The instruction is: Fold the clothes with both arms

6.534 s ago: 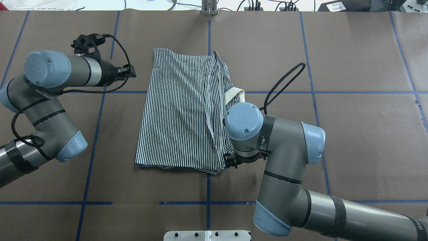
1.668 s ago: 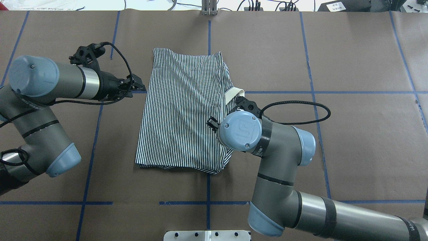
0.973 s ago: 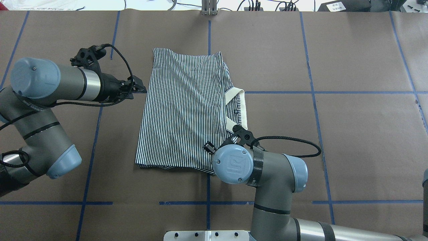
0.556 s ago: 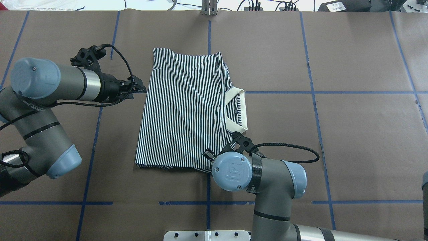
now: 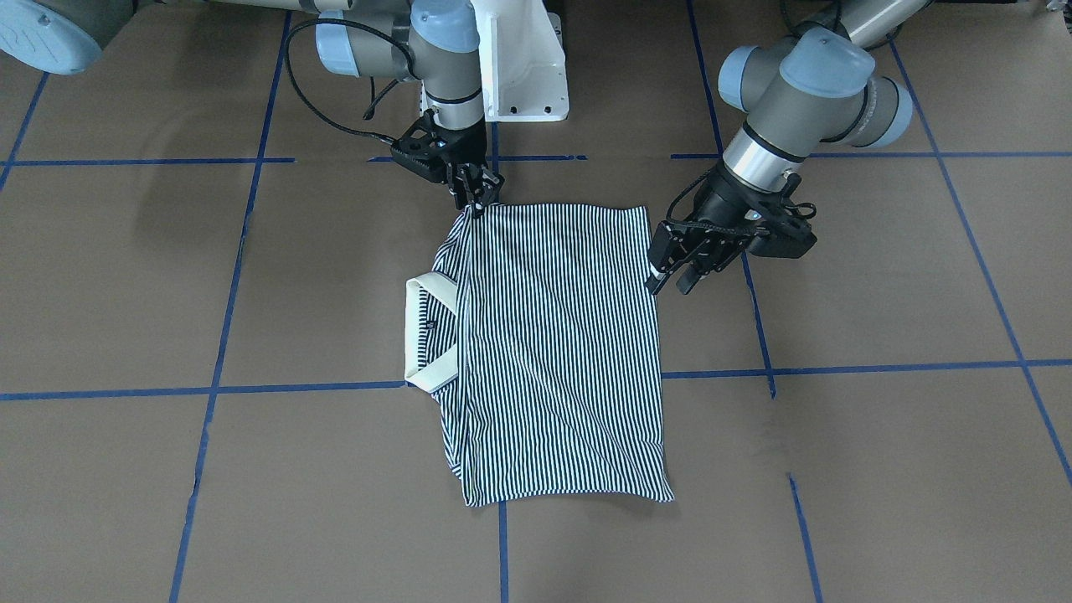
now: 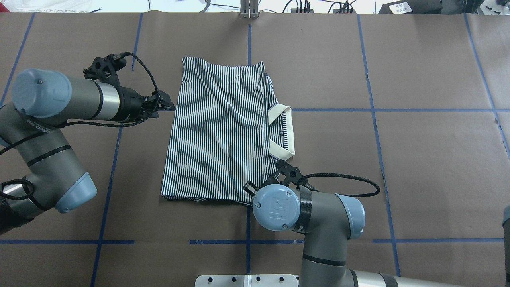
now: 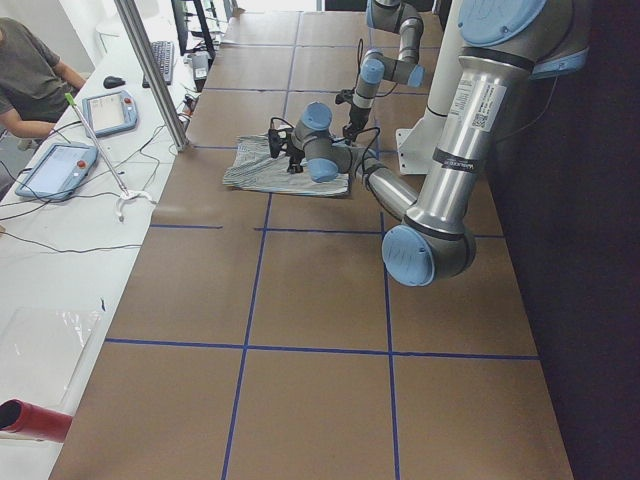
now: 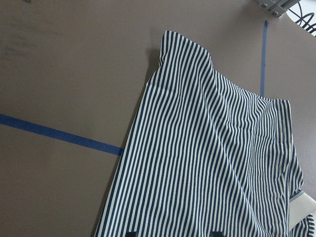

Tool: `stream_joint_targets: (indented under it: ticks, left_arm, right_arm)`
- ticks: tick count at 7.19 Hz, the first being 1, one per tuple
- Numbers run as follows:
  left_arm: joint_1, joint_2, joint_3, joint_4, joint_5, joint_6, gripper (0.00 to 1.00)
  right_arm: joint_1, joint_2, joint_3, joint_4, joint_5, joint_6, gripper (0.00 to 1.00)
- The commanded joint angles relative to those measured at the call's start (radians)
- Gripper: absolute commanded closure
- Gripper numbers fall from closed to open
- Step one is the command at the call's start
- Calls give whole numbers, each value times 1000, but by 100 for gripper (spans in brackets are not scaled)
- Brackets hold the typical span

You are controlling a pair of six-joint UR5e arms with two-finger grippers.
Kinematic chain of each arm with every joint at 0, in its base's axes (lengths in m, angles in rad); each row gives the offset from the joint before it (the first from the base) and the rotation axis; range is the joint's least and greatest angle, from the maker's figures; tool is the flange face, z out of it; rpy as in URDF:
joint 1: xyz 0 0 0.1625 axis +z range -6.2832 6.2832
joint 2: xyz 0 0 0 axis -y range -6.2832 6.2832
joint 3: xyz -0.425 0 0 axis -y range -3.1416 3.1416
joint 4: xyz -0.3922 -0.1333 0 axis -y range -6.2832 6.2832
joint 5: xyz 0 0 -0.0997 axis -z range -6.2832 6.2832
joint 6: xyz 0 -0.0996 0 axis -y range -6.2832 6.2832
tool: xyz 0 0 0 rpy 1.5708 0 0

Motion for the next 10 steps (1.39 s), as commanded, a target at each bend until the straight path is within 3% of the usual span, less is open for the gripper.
stream_joint_targets:
  ticks: [1,5,6,7,10]
  left_arm:
    - [0,0,-1,0,1,0,40]
    - [0,0,-4,0,1,-2,39]
    - [0,0,-8,0,1,-3,39]
    - [0,0,-8,0,1,-3,39]
    - [0,0,-8,0,1,-3,39]
  right_arm:
    - [-6,9,4,-2,1,1,100]
    - [-2,-14,43,0,1,-1,100]
    - [9,-15,32,-2,-5,-8,94]
    - [24,-15,29,-2,-5,-13,71]
    - [23,-12,14,0,-5,-14,51]
